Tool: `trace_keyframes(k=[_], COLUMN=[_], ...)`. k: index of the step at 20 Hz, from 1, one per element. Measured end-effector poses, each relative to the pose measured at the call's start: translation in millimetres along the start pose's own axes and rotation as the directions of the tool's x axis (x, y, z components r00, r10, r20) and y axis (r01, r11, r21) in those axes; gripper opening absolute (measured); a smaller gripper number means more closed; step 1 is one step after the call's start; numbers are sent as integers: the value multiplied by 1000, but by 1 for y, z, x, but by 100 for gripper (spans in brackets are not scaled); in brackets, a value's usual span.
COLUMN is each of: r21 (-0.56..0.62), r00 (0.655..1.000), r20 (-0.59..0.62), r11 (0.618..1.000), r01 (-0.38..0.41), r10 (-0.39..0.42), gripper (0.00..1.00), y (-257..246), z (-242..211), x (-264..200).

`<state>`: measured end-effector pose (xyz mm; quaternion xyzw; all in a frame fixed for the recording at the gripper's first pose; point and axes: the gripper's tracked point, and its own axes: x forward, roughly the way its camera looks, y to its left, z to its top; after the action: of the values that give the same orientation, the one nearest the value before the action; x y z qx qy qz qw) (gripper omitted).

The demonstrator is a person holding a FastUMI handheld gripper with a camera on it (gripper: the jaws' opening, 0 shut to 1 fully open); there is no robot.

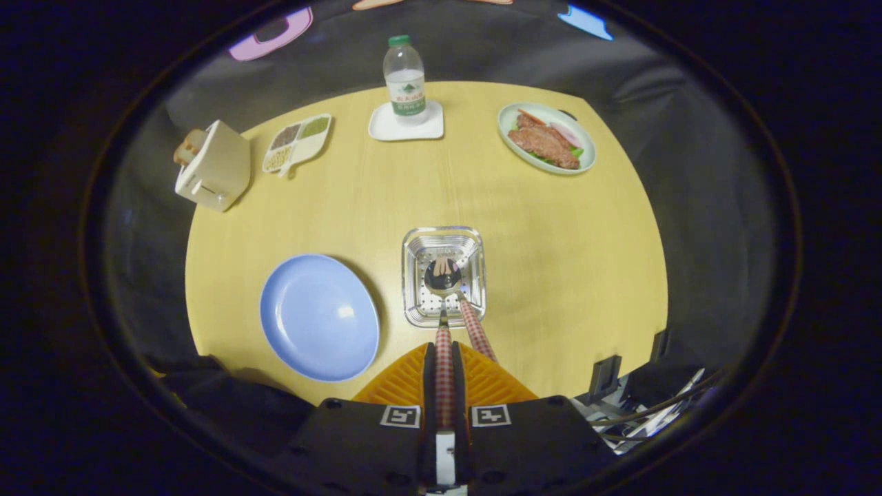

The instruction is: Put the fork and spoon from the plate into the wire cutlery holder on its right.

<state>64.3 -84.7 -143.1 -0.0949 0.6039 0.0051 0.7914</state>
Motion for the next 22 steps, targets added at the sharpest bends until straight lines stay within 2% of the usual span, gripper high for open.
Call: trace_keyframes(k=[2, 5, 8, 11, 15, 20, 22], r21=[-31, -43, 17, 73, 98, 14, -8], r00=[999, 999, 998, 991, 954, 894, 859], r20=[-36, -35, 6, 105, 258, 416, 478], r11=[1000, 999, 998, 993, 978, 982, 979], r01=[-1, -14, -65, -91, -182, -189, -203], r10=[0, 13, 65, 83, 152, 166, 181], gripper=[13, 20, 44, 67, 98, 100, 100], y=[3, 5, 10, 9, 21, 30, 41], z=[4, 16, 29, 46, 65, 66, 64], x=[7, 8, 1, -10, -36, -83, -105])
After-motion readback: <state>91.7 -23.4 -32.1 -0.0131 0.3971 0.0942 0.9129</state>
